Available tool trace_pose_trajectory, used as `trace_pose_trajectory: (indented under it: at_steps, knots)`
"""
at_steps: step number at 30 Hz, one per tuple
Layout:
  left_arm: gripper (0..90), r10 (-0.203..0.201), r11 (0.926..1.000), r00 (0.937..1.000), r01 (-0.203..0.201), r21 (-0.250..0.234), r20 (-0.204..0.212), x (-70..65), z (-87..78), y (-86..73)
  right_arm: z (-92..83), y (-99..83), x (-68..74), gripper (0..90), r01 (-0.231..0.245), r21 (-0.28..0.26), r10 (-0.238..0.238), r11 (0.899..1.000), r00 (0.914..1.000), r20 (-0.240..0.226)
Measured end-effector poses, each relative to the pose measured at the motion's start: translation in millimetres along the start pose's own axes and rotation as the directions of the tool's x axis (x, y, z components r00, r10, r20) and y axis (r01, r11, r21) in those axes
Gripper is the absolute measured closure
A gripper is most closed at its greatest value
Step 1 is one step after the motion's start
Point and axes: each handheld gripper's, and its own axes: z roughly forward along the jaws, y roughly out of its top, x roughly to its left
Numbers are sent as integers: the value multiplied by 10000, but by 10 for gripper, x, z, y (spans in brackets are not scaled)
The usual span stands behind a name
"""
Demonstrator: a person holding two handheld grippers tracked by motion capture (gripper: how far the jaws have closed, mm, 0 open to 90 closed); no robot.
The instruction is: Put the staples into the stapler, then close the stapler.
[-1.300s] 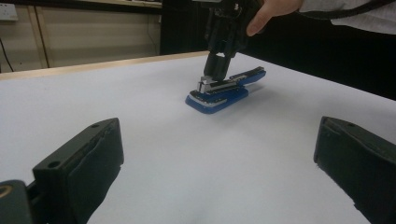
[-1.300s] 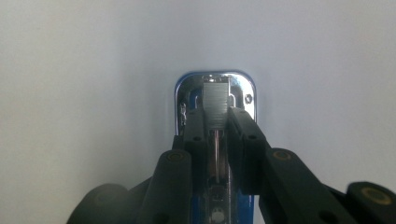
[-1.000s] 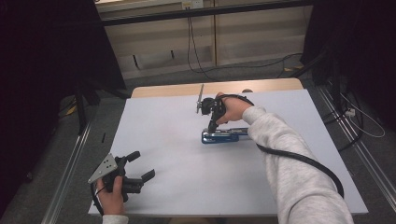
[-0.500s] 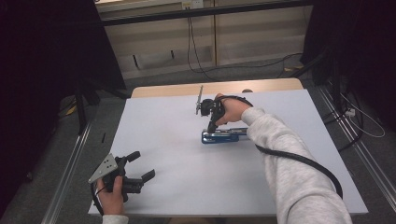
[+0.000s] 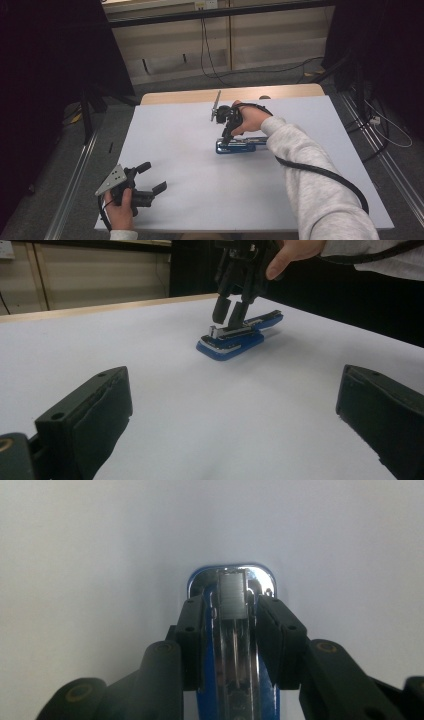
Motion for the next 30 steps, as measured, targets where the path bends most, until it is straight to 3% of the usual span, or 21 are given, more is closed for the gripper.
trace_pose_trajectory:
  at_steps: [1,10,14,17,19,27,30]
  knots:
    - [16,13,10000,10000,-13,50,38,-5,13,2,-44,-45,0,595,-96,-278,98,9996,9999,68]
    - [16,18,9997,9998,-22,240,175,-17,61,13,-189,-332,24,453,-749,-1052,790,9916,9962,356]
    - [16,-5,9996,9998,-1,280,211,-24,94,18,-254,-534,34,341,-1230,-1676,1355,9782,9887,648]
    - [15,-26,9994,9997,18,350,230,-36,140,41,-285,-630,58,277,-1307,-1858,1465,9739,9865,737]
    - [15,-37,9993,9996,27,375,266,-36,150,46,-298,-660,69,262,-1392,-1928,1565,9713,9846,775]
    - [15,-123,9982,9993,102,590,359,-87,274,102,-397,-934,133,172,-1899,-2676,2239,9446,9692,1024]
    - [16,-139,9980,9991,113,629,411,-104,321,123,-409,-1030,158,154,-2006,-2764,2382,9399,9650,1096]
